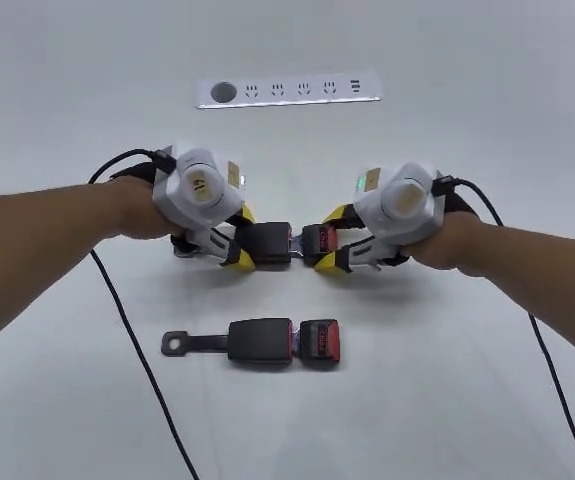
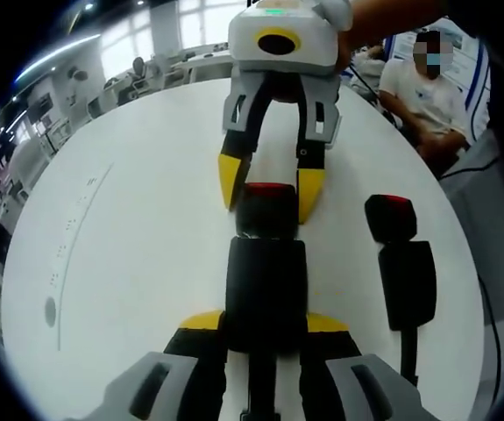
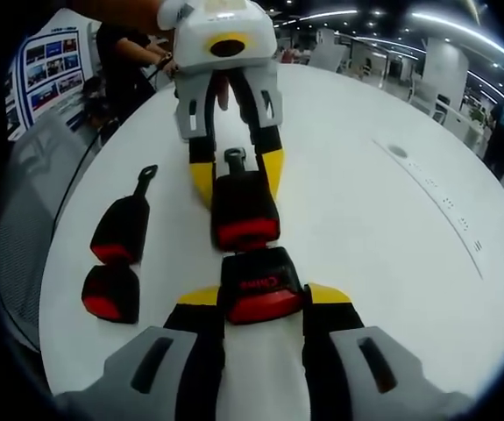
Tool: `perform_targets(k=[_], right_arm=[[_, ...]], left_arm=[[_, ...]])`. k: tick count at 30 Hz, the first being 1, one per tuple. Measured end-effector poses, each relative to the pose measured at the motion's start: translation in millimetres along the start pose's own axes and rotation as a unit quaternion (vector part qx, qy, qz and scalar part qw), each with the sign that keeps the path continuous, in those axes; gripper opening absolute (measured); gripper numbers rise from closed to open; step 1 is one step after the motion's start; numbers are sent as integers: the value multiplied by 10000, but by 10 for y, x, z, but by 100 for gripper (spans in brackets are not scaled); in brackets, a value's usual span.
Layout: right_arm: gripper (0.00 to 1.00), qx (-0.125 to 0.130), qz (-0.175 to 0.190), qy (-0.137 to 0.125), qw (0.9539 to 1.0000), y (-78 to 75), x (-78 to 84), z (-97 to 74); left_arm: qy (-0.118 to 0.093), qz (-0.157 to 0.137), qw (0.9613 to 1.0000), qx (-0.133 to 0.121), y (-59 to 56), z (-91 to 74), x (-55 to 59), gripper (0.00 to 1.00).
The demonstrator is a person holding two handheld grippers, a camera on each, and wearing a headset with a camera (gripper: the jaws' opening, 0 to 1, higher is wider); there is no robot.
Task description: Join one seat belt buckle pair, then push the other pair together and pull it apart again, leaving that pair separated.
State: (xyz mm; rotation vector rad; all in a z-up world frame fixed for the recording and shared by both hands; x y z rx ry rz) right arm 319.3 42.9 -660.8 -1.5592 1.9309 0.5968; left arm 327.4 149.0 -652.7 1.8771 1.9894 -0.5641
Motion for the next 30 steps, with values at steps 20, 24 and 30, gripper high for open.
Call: perform_targets(k=[20,24,30], right_arm=[[33,75,138,165,9997,-16,34,9],[33,70,120,178,9997,-9,33,9],[33,62,112,166,9998,-11,40,9]], left_arm=[[21,-45,10000,-12,-11,6,1,32],[20,-49,10000,-12,6,17,18,32],[-9,-53,10000,-10,16,25,34,32]])
Point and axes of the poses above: the centre of the closed fingertips' face, and the gripper's own axes: z roughly forward along the fingers, y roughly to its left, x roughly out of its underside, the point moved 4 cm from there along -z, roughly backward along the fingers, and after that the axes turned 3 degrees about -z, right-handed, at the moved point
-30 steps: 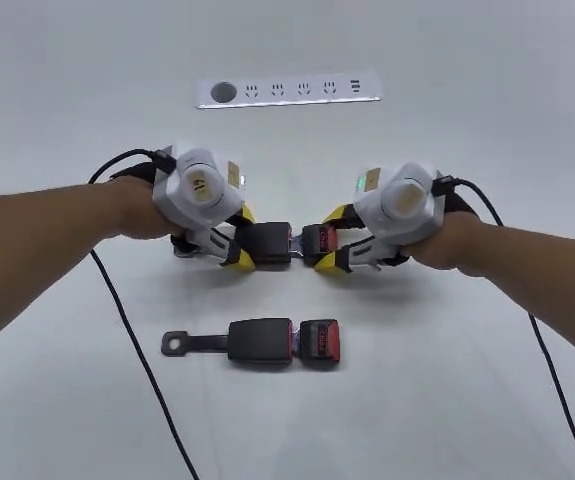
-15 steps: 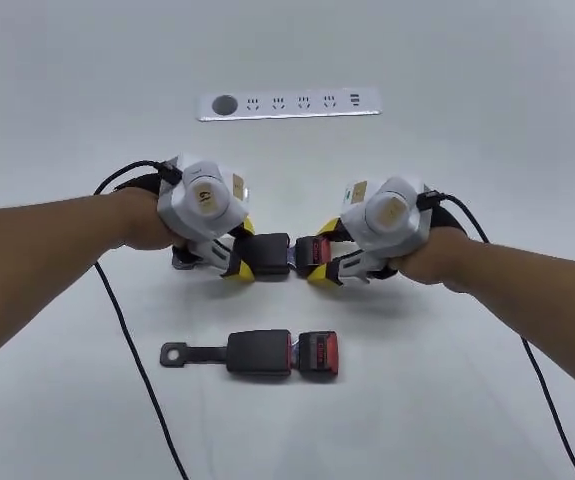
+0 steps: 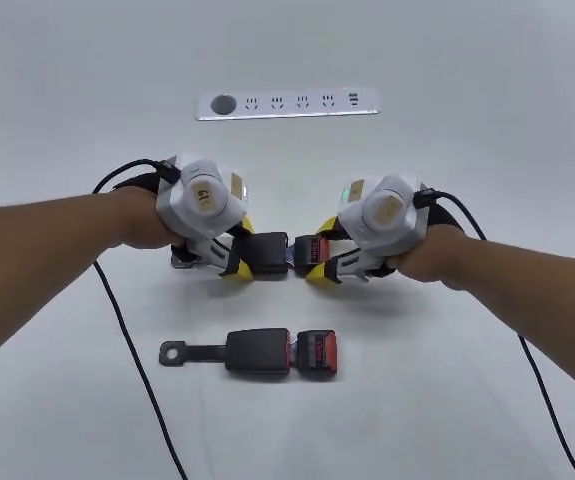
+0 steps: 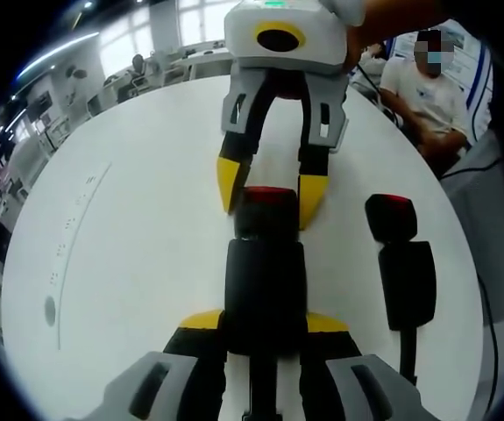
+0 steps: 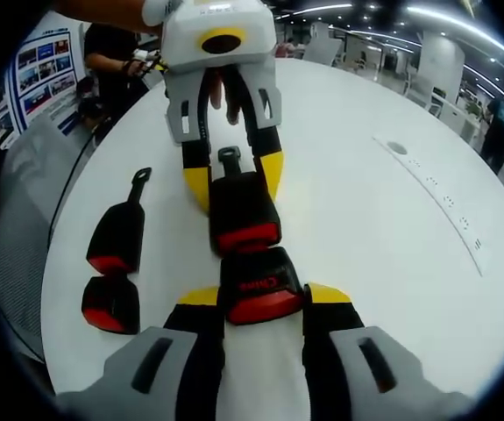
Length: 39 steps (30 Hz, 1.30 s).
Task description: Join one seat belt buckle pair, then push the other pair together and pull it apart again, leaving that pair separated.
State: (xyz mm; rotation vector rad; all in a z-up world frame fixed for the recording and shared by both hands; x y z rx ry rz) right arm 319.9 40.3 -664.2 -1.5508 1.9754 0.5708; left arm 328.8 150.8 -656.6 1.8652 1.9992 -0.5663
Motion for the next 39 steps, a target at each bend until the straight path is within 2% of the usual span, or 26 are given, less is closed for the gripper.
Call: perform_targets(k=[20,39], right_arm=[[33,-21,-50,-12,10000,0,-22,-6],[33,-57,-97,-95,9999,-16,-15,2]], left_arm=[[-204,-2,9998,34,-47,-40,-17,32],[-522,-44,9986,83,8,-24,58,32]])
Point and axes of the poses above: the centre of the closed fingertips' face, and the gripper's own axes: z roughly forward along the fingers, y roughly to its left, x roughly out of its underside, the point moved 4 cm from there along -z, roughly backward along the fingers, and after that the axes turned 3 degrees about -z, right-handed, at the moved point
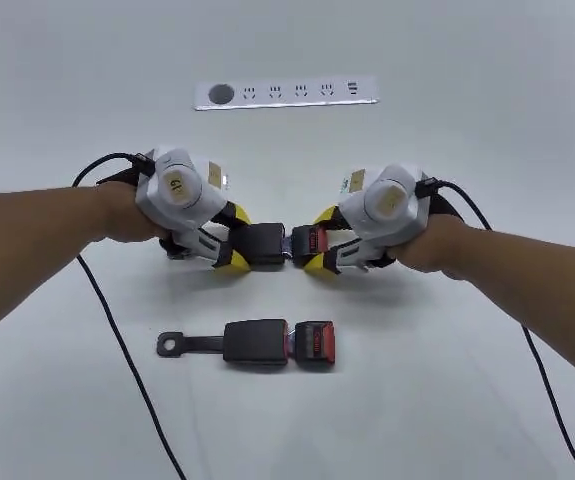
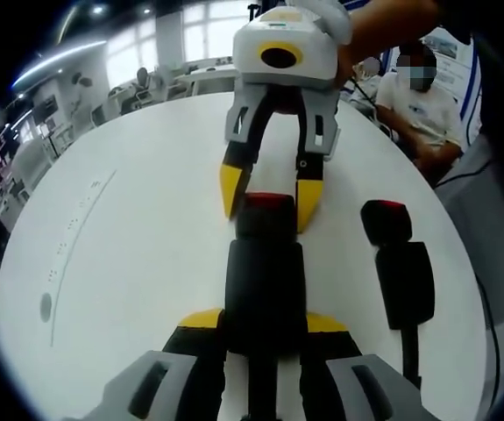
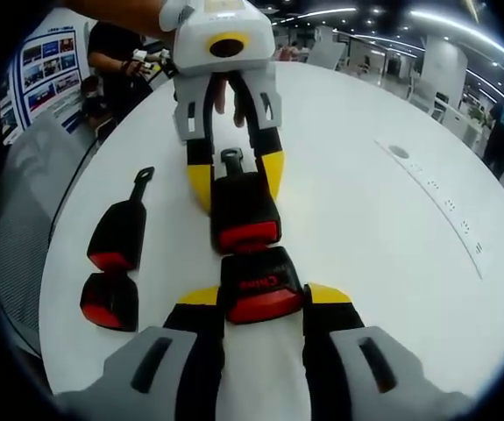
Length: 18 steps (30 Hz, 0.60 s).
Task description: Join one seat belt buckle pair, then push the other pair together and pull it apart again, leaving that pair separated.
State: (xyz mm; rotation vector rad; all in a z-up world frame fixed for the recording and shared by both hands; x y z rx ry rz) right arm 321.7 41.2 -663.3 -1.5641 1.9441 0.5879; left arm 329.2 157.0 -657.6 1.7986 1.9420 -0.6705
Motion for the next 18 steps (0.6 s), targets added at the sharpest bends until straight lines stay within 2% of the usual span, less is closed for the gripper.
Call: perform_targets(k=[6,11,18], right_arm=[[33,-29,-43,-59,10000,-7,12,0],[33,-17,-48,-91,9999,-29,42,-24],[33,-33,-87,-116,9999,-25,51,-53]], left_arm=[[-63,13,10000,17,-15,-6,-9,32],[-70,-25,10000,0,8,-48,66,32],[-47,-50,10000,-18,15,-35,52,32]])
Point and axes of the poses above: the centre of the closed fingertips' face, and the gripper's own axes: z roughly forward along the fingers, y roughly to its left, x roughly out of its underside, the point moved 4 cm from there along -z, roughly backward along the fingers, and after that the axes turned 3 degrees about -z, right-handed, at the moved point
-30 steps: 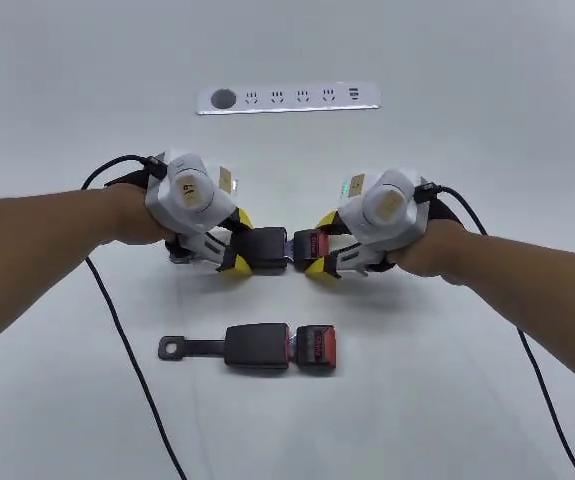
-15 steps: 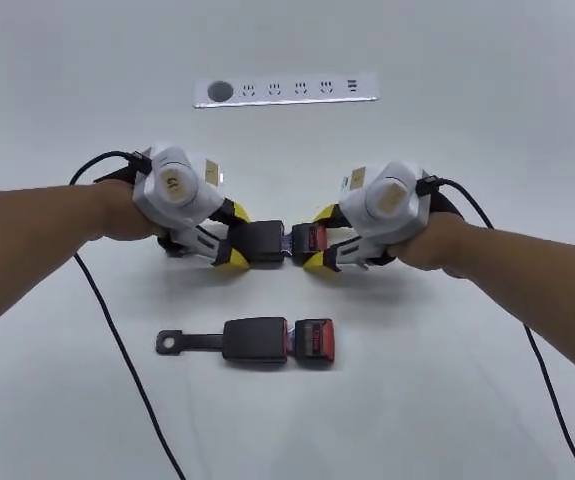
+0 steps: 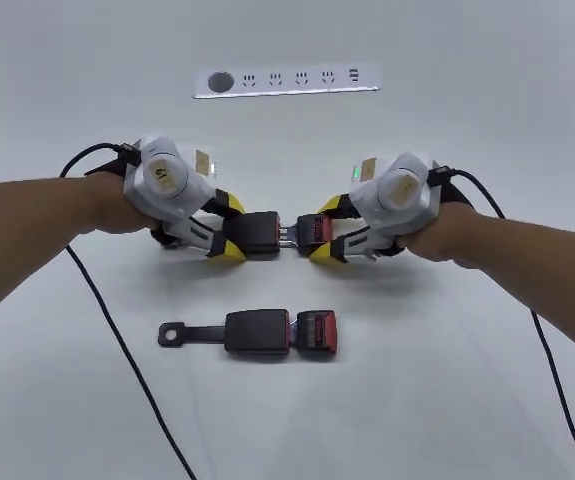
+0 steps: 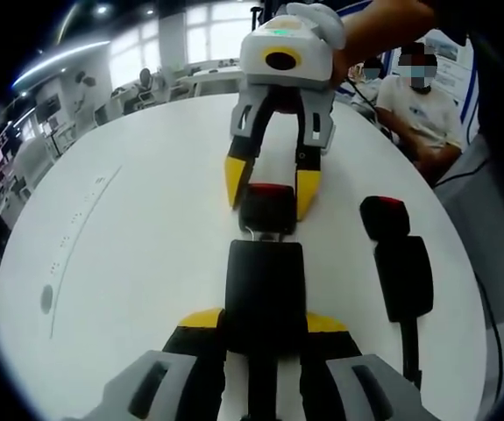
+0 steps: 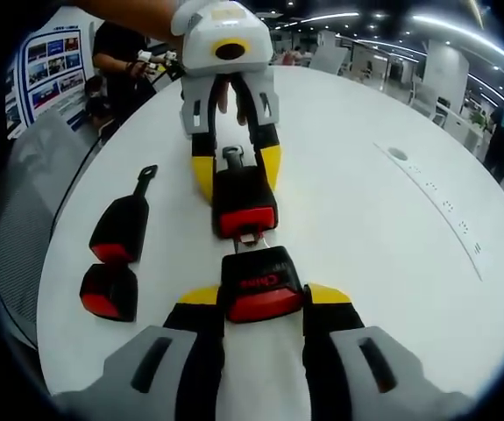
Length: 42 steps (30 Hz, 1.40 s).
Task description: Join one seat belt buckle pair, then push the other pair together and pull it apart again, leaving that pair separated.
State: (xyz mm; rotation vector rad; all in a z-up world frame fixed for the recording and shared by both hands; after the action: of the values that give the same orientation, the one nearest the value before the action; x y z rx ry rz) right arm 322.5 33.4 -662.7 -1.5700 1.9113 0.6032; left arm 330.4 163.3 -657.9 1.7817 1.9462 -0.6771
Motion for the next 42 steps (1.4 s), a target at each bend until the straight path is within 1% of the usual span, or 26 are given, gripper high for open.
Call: perform_targets(k=[4,13,17,21,23,26,29,33,36,42], right_arm=[[33,-14,-38,17,10000,-15,16,-7],[34,-12,-54,44,10000,-48,118,-116],[34,36,-32,17,10000,-51,169,-165],[34,54,-13,23,10000,-89,252,-217],[34,43,-32,33,10000,-111,292,-212],[34,53,-43,52,10000,-88,326,-251],[34,52,-33,46,10000,-124,372,-265],[34,49,-37,86,9999,-77,437,-350],[34,70,-24,106,9999,-121,503,-398],[34,89,28,93,9999,-116,602,-474]], left_arm=[[11,-14,10000,-8,3,2,2,32],[21,-32,10000,2,-6,-4,-7,32],[44,2,10000,15,-10,-7,-9,32],[43,1,10000,12,-14,-11,-11,33],[40,-13,10000,16,-16,-14,-14,33],[49,-9,10000,14,-24,-18,-23,33],[58,-8,10000,13,-31,-22,-32,33],[46,-16,10000,17,-26,-23,-27,33],[54,-18,10000,20,-20,-22,-22,33],[56,-14,10000,14,-18,-20,-17,33]])
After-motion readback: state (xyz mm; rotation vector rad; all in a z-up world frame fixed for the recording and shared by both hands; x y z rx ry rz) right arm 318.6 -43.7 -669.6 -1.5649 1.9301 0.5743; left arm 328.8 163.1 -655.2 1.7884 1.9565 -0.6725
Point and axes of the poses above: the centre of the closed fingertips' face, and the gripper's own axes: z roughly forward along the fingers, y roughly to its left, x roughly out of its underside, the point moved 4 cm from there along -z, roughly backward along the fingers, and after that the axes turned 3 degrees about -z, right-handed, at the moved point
